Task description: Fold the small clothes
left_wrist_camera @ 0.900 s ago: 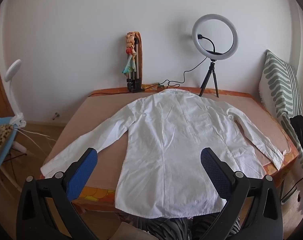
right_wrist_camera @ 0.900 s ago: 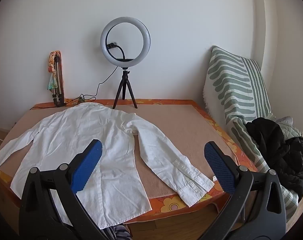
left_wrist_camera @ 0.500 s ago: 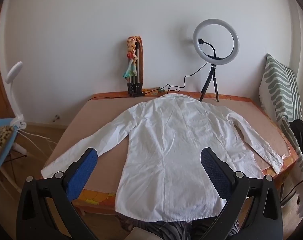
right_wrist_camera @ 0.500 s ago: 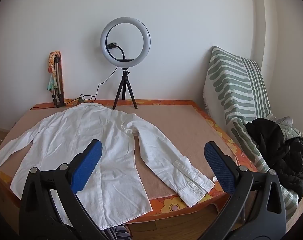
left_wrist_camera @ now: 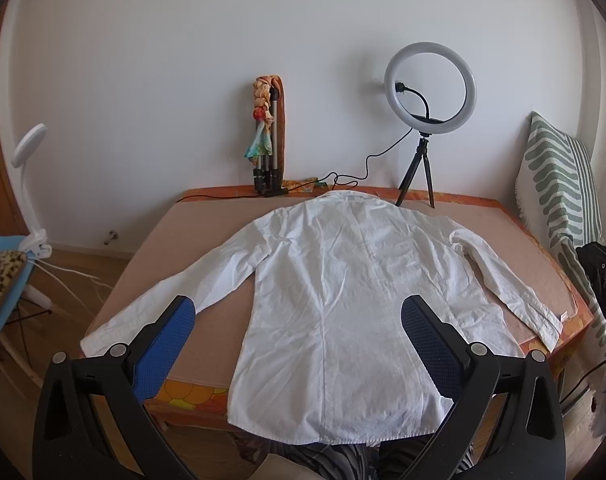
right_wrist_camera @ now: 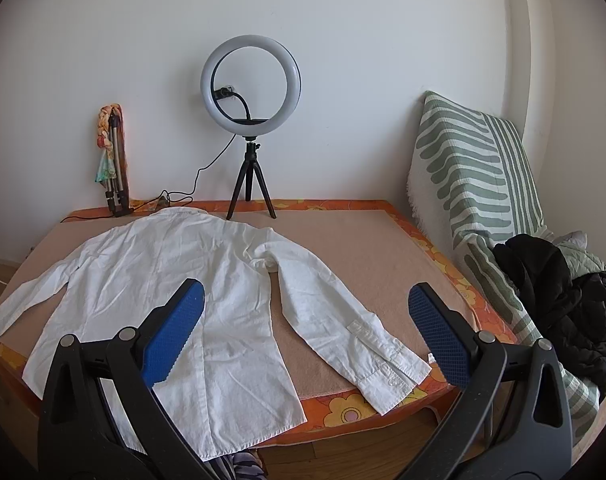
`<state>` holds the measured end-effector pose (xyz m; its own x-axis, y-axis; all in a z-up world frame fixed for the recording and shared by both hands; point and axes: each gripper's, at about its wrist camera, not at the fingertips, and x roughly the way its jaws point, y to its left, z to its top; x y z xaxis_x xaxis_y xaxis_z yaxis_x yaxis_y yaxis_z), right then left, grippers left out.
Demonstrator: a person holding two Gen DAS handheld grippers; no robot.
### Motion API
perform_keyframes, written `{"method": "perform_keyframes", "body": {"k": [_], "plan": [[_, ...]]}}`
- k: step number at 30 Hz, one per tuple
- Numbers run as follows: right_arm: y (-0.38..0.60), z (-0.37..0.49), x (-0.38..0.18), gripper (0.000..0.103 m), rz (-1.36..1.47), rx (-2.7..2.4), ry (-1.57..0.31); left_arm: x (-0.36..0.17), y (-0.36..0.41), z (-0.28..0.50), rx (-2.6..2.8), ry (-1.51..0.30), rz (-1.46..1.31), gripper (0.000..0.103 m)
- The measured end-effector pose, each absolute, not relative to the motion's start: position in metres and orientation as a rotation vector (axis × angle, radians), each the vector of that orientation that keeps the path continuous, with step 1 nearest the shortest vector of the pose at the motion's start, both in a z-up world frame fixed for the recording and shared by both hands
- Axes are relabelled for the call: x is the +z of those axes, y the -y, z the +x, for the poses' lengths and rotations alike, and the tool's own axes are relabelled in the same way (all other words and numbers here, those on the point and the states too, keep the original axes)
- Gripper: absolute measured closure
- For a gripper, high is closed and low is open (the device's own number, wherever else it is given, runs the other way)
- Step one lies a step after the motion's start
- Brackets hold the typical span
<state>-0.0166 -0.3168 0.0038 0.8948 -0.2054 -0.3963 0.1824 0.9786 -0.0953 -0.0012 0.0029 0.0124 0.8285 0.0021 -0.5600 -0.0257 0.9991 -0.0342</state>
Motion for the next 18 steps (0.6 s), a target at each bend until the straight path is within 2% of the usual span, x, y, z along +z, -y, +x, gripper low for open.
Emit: {"method": "perform_keyframes", "body": {"k": [18], "plan": [[0.3179, -0.0172, 0.0049, 0.0, -0.051, -0.198, -0.415, 0.0151, 0.001, -0.0028, 0.01, -0.586, -0.037, 0.0]]}}
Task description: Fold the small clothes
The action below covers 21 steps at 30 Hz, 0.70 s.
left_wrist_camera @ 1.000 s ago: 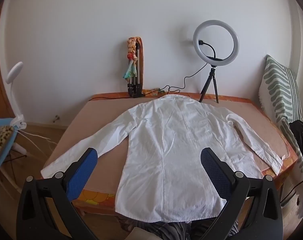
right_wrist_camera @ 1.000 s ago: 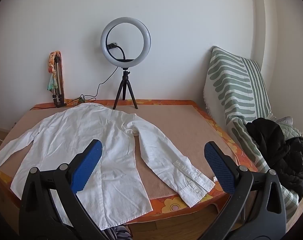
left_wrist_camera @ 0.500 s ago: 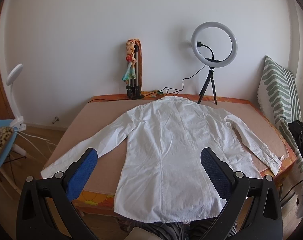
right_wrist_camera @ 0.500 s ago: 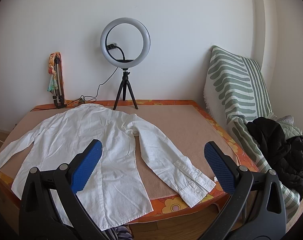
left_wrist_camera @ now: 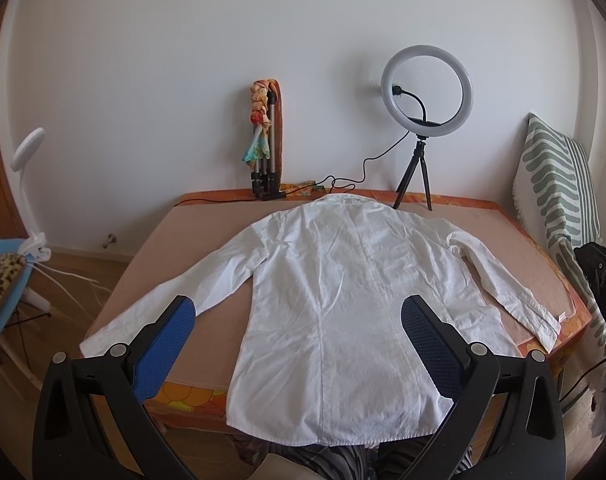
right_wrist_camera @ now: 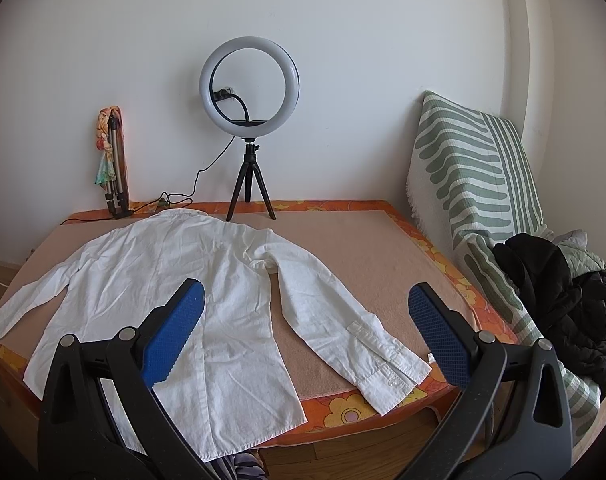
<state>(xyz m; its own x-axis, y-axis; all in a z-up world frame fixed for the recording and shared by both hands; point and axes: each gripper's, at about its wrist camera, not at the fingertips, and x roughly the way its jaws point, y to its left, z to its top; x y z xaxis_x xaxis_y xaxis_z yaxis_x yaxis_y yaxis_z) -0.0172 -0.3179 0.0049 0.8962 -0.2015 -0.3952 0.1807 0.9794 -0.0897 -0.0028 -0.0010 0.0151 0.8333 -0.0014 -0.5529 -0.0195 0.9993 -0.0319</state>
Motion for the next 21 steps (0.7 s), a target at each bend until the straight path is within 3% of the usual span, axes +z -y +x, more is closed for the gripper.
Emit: {"method": "perform_keyframes", "body": {"k": [21], "plan": [[0.3188, -0.0169, 0.0049, 0.0, -0.05, -0.197, -0.418, 0.0144, 0.0004, -0.002, 0.011, -0.584, -0.042, 0.0]]}}
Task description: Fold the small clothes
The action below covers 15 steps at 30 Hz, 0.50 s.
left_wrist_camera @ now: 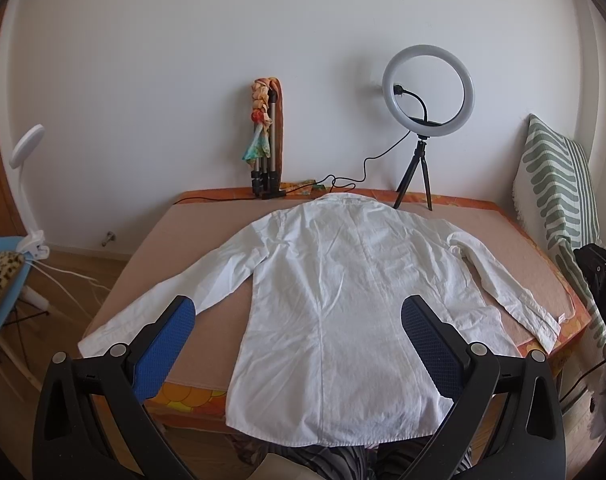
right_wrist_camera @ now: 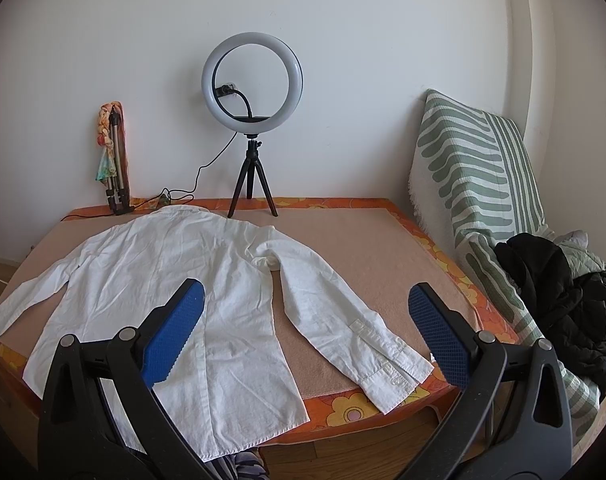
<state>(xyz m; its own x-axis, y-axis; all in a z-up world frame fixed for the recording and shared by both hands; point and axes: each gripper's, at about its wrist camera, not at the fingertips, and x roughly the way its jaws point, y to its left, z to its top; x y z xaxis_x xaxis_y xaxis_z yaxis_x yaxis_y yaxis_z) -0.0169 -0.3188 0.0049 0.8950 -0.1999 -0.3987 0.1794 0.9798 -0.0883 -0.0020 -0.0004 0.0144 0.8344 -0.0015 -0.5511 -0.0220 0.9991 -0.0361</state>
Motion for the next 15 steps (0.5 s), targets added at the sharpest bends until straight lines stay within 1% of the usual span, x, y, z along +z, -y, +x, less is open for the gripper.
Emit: {"method": "perform_keyframes", "body": {"k": [15], "plan": [[0.3144, -0.0139, 0.002, 0.0, -0.05, -0.196, -0.42, 0.0108, -0.0042, -0.0023, 0.012, -0.583, -0.048, 0.0]]}}
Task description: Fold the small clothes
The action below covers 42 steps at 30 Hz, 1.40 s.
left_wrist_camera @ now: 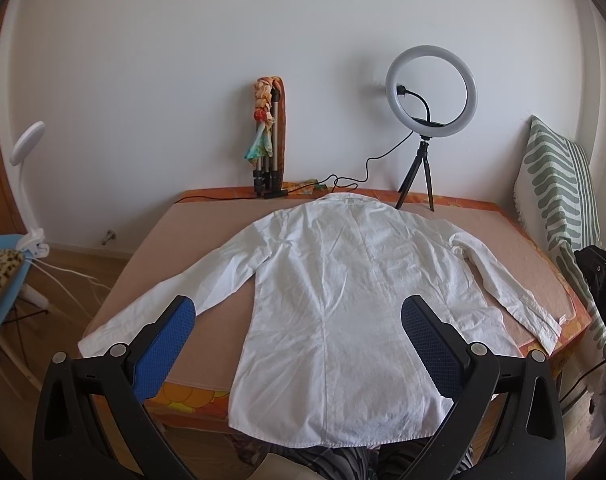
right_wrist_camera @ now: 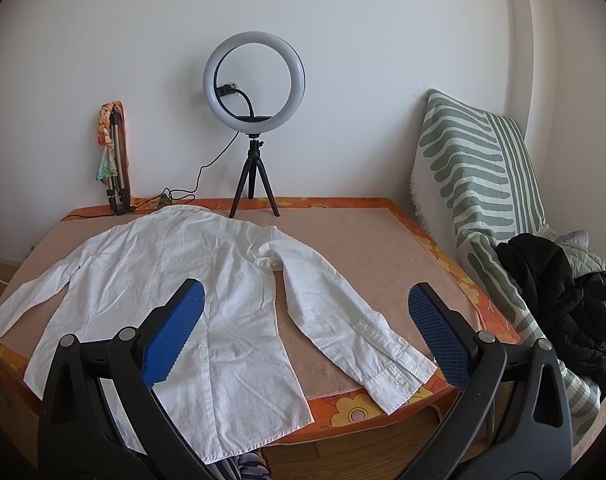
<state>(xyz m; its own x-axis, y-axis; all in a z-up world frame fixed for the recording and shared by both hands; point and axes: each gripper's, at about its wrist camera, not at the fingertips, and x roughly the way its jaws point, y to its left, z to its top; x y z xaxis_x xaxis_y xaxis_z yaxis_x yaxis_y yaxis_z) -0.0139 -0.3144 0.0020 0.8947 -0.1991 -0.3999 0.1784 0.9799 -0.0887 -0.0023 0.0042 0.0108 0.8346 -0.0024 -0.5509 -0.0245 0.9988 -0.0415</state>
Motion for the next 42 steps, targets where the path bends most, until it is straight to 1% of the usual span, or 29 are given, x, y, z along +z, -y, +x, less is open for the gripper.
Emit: {"method": "perform_keyframes", "body": {"k": [12, 17, 23, 30, 32, 36, 41, 42], "plan": [[0.301, -0.007, 0.003, 0.0, -0.055, -0.187, -0.422, 0.006, -0.017, 0.002, 0.019, -0.588, -0.057, 0.0], [0.287, 0.001, 0.009, 0.0, -0.063, -0.163, -0.418, -0.001, -0.035, 0.004, 0.028, -0.601, -0.077, 0.0], [0.265, 0.02, 0.021, 0.0, -0.051, -0.091, -0.413, -0.01, -0.078, 0.004, 0.042, -0.595, -0.142, 0.001], [0.221, 0.053, 0.036, 0.0, -0.04, 0.059, -0.433, -0.032, -0.151, -0.001, 0.136, -0.601, -0.172, 0.001], [0.205, 0.064, 0.039, 0.0, -0.046, 0.104, -0.438, -0.042, -0.177, -0.002, 0.167, -0.616, -0.196, 0.003], [0.17, 0.086, 0.039, 0.0, -0.066, 0.185, -0.467, -0.068, -0.23, -0.002, 0.24, -0.669, -0.253, 0.013], [0.128, 0.111, 0.031, 0.0, -0.081, 0.27, -0.518, -0.101, -0.289, -0.003, 0.28, -0.714, -0.375, 0.019], [0.12, 0.116, 0.03, 0.0, -0.083, 0.289, -0.531, -0.107, -0.299, -0.004, 0.274, -0.72, -0.405, 0.022]]}}
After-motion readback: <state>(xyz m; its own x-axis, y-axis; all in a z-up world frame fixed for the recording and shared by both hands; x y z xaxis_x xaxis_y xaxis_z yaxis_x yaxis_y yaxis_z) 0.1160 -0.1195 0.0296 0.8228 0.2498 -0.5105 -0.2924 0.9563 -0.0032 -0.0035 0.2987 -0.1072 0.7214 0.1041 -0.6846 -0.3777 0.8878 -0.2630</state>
